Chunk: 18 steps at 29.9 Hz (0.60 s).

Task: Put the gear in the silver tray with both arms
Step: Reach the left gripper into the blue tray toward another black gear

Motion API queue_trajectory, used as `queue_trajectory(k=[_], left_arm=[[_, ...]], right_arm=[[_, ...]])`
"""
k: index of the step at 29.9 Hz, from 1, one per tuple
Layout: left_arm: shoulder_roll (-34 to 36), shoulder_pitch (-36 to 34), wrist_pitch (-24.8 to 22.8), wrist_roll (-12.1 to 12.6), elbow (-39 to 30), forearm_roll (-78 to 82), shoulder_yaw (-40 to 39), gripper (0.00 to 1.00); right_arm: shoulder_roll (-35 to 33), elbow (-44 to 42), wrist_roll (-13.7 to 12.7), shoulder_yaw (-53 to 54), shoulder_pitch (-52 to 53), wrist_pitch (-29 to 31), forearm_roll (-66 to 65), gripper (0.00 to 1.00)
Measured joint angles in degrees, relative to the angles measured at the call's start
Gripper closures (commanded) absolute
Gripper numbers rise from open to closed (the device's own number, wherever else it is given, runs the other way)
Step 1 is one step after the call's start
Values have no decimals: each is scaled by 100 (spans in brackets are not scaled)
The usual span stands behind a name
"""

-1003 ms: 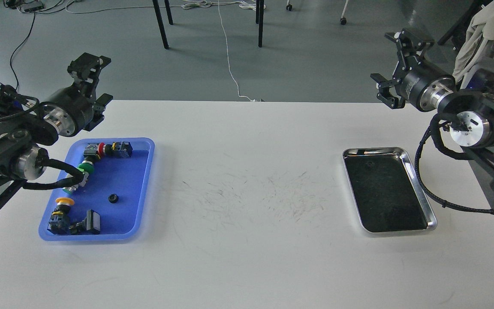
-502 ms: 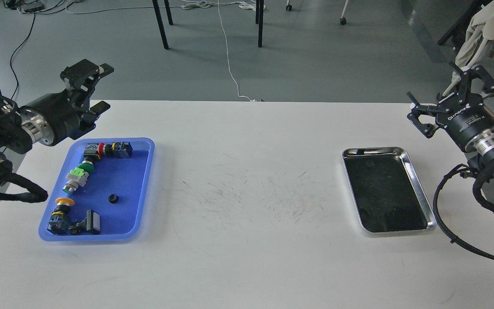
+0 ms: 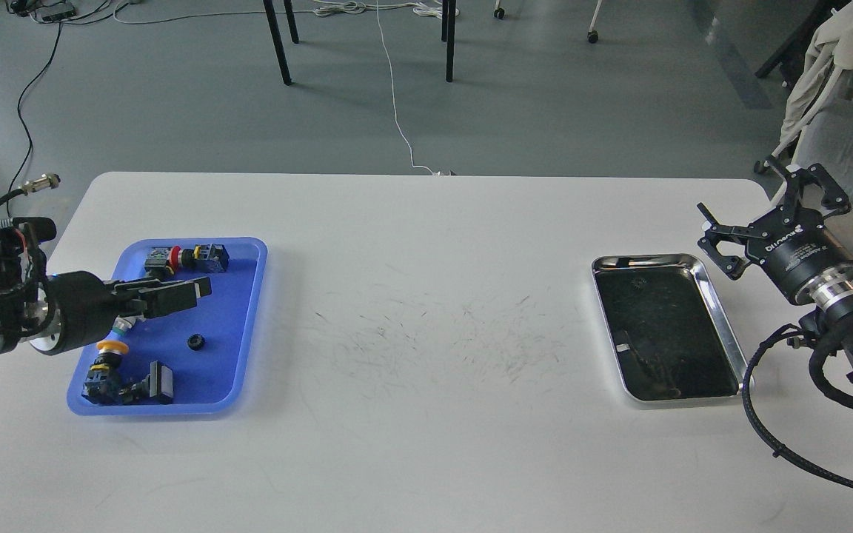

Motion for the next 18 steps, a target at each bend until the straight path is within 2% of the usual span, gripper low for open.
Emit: queue_trajectory(k=[5,18], left_arm=[[-220,20,468,-21,52,680,386,4],[-792,163,740,2,731,2111,467,6]], right_arm=[[21,0,10,-50,-6,0,-15,3],[46,-34,35,-73,48,-44,-20,3]])
